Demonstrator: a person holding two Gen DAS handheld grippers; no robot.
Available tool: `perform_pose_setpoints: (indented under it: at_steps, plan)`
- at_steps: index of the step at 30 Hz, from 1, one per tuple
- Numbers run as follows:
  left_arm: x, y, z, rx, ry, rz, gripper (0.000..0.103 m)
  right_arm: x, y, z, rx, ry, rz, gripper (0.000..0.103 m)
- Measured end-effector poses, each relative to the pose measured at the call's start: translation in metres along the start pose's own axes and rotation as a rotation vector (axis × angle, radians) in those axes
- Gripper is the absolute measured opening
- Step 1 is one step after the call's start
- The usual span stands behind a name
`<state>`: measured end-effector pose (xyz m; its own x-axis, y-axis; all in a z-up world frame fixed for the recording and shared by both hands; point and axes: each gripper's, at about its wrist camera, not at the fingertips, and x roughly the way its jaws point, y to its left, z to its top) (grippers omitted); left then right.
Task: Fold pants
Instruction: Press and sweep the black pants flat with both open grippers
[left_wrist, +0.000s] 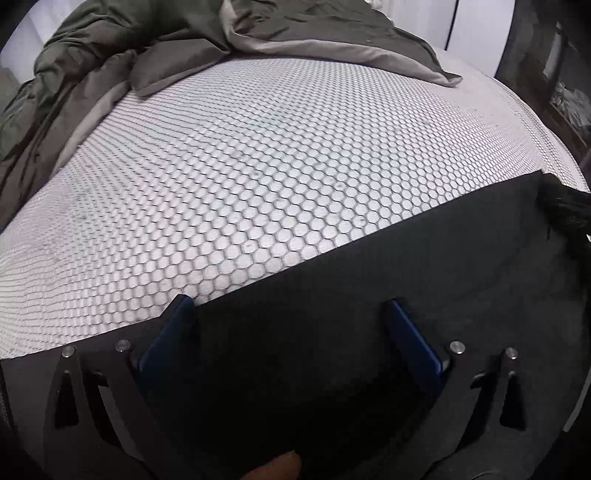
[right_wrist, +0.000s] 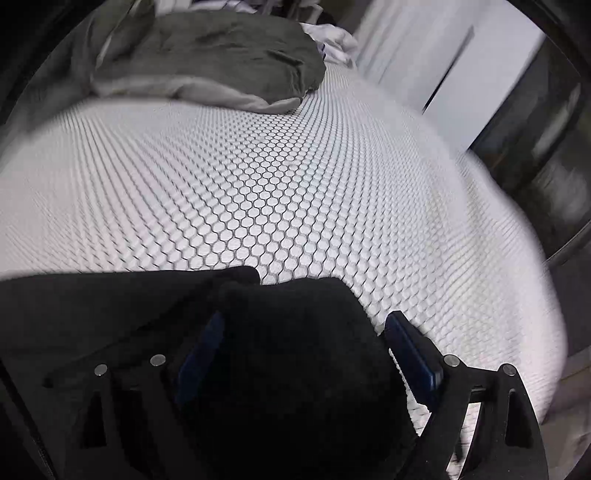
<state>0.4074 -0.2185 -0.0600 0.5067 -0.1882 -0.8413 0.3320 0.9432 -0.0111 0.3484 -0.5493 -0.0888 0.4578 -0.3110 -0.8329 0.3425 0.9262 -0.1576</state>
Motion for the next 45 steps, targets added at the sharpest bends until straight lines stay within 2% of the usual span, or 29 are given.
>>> perform_pose_setpoints:
  at_steps: [1,3,5,6,7,9,10,12,14,15,19,22,24,25,27,29,30,31,33,34,36,38,39,40,42,43,45]
  plan:
    - [-0.009,-0.003,0.000,0.006,-0.018,0.008,0.102,-0.009,-0.004,0.000,0.008,-0.015,0.006,0.089]
    - [-0.029,-0.013,-0.004,0.029,-0.062,-0.034,0.102,-0.042,0.001,-0.003,-0.027,-0.092,0.012,0.089]
    - [-0.045,-0.036,-0.004,0.080,-0.094,-0.121,0.102,-0.075,0.014,-0.014,-0.040,-0.155,0.107,0.090]
    - [-0.046,-0.048,-0.006,0.119,-0.085,-0.146,0.102,-0.086,0.028,-0.016,-0.061,-0.175,0.205,0.091]
    - [-0.037,-0.058,-0.001,0.164,-0.065,-0.163,0.102,-0.090,0.039,-0.019,-0.086,-0.172,0.257,0.091]
    - [-0.014,-0.078,-0.002,0.207,-0.008,-0.149,0.102,-0.082,0.064,-0.026,-0.173,-0.140,0.341,0.091]
    - [-0.001,-0.080,-0.005,0.204,0.022,-0.131,0.103,-0.070,0.083,-0.030,-0.247,-0.099,0.351,0.091]
    - [0.008,-0.074,-0.010,0.185,0.020,-0.160,0.103,-0.046,0.098,-0.043,-0.328,-0.033,0.263,0.091]
    - [0.004,-0.066,-0.012,0.195,0.009,-0.140,0.103,-0.036,0.076,-0.038,-0.290,-0.031,0.275,0.091]
    - [0.003,-0.062,-0.012,0.191,0.004,-0.131,0.103,-0.037,0.064,-0.035,-0.268,-0.035,0.219,0.088]
    - [-0.001,-0.042,-0.016,0.139,0.005,-0.090,0.103,-0.025,0.020,-0.039,-0.209,-0.054,0.013,0.091]
    - [-0.023,-0.040,-0.028,0.116,-0.013,-0.036,0.102,-0.027,-0.010,-0.042,-0.090,-0.052,0.109,0.091]
    - [-0.052,-0.048,-0.038,0.119,-0.070,-0.086,0.102,-0.052,-0.005,-0.043,-0.083,-0.120,0.090,0.091]
    - [-0.062,-0.053,-0.042,0.119,-0.083,-0.115,0.102,-0.070,0.002,-0.047,-0.097,-0.171,0.113,0.092]
    - [-0.077,-0.066,-0.054,0.147,-0.095,-0.166,0.102,-0.094,0.028,-0.057,-0.135,-0.197,0.259,0.094]
    - [-0.069,-0.088,-0.061,0.208,-0.071,-0.161,0.102,-0.099,0.052,-0.069,-0.188,-0.182,0.373,0.094]
    - [-0.061,-0.098,-0.064,0.230,-0.046,-0.140,0.102,-0.101,0.069,-0.079,-0.232,-0.161,0.402,0.094]
    - [-0.050,-0.102,-0.070,0.237,-0.011,-0.113,0.102,-0.094,0.091,-0.085,-0.300,-0.128,0.394,0.094]
    - [-0.053,-0.105,-0.082,0.220,-0.004,-0.123,0.103,-0.076,0.113,-0.101,-0.407,-0.102,0.305,0.094]
    - [-0.055,-0.099,-0.081,0.215,-0.011,-0.120,0.103,-0.073,0.107,-0.104,-0.407,-0.111,0.291,0.094]
    - [-0.063,-0.081,-0.087,0.214,-0.026,-0.059,0.103,-0.076,0.079,-0.102,-0.347,-0.108,0.262,0.093]
    - [-0.066,-0.054,-0.096,0.171,-0.026,-0.013,0.103,-0.076,0.048,-0.101,-0.295,-0.130,0.123,0.095]
    - [-0.066,-0.039,-0.100,0.141,-0.024,-0.005,0.103,-0.068,0.027,-0.101,-0.247,-0.120,0.016,0.095]
    - [-0.068,-0.029,-0.104,0.112,-0.023,-0.002,0.103,-0.059,0.008,-0.099,-0.191,-0.102,0.020,0.096]
    - [-0.079,-0.018,-0.107,0.075,-0.041,0.028,0.102,-0.057,-0.018,-0.100,-0.058,-0.076,0.158,0.096]
    - [-0.090,-0.019,-0.115,0.072,-0.058,0.036,0.102,-0.061,-0.021,-0.101,-0.034,-0.078,0.164,0.096]
    - [-0.109,-0.029,-0.120,0.077,-0.113,-0.026,0.102,-0.088,-0.010,-0.104,-0.071,-0.129,0.132,0.096]
